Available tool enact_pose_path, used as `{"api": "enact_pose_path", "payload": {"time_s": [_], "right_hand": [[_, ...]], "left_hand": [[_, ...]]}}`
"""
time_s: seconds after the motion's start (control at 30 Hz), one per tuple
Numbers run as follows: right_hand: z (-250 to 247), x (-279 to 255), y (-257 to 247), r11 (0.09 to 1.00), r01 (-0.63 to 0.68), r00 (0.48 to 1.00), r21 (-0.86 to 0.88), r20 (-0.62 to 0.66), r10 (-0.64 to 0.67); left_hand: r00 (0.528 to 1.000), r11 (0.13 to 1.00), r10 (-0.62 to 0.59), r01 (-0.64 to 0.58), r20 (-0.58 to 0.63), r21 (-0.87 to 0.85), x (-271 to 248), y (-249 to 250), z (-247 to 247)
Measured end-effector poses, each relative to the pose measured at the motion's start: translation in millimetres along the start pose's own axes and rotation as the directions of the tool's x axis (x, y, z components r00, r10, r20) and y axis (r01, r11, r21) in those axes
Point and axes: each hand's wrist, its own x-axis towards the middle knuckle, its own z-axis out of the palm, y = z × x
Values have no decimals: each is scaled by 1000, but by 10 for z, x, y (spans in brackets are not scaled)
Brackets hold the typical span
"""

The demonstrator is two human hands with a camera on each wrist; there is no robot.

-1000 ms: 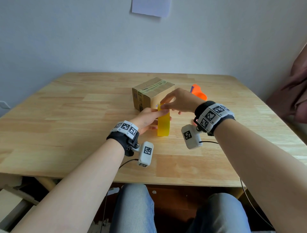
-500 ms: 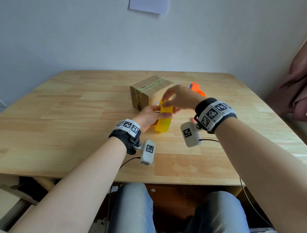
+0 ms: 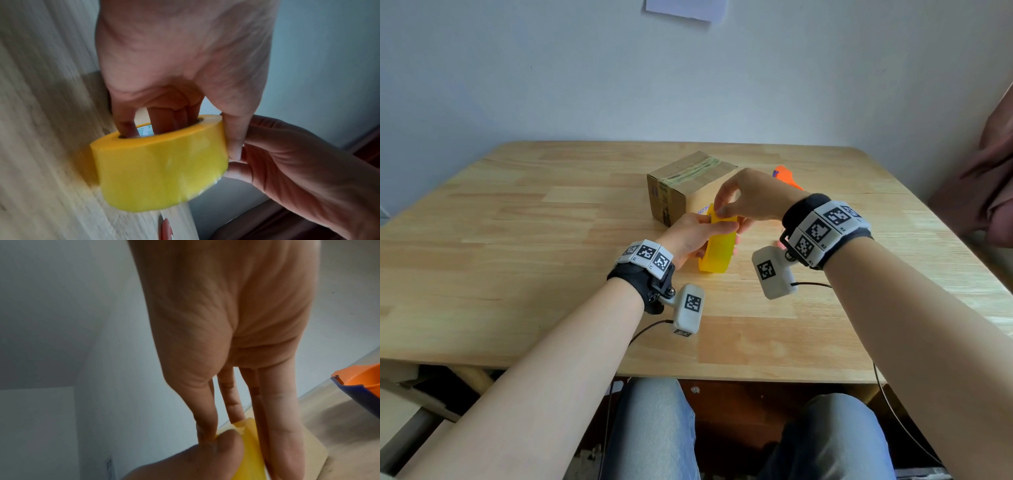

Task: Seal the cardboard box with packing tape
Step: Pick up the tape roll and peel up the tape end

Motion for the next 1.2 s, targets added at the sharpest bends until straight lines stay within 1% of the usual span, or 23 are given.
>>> {"api": "enact_pose_path", "payload": {"time_s": [0.13, 0.23, 0.3, 0.37, 0.43, 0.7, 0.83, 0.9, 1.0, 1.2], "right_hand": [[-11, 13, 11, 1000, 2, 1000, -18, 29, -1], [-1, 7, 7, 999, 16, 999, -51, 35, -14], [14, 31, 32, 1000, 15, 1000, -19, 4, -15], [34, 51, 71, 999, 0, 1000, 51, -27, 2], [42, 70, 92, 996, -3, 999, 88, -33, 6], [27, 91, 56, 995, 16, 1000, 95, 20, -18], [36, 110, 17, 998, 26, 999, 54, 39, -28], [39, 114, 6, 998, 32, 999, 61, 37, -34], [51, 125, 16, 993, 39, 999, 116, 8, -40], [53, 116, 13, 992, 54, 999, 110, -6, -53]], "left_hand": [[1000, 1000, -3, 3, 19, 27, -9, 36, -16], [1000, 1000, 0, 0, 16, 3, -3, 34, -32], [1000, 1000, 0, 0, 2, -6, -4, 42, -40], [1000, 1000, -7, 7, 6, -20, -8, 58, -43], [1000, 1000, -19, 19, 14, -21, 1, 71, -53], [999, 999, -29, 30, 43, -30, 9, 46, -108], [999, 999, -33, 34, 32, -34, 23, 13, -138], [999, 999, -30, 32, 39, -43, 17, 5, -147], [999, 998, -28, 30, 32, -63, 19, -5, -163], [999, 996, -28, 31, 39, -80, 19, -18, -176]]}}
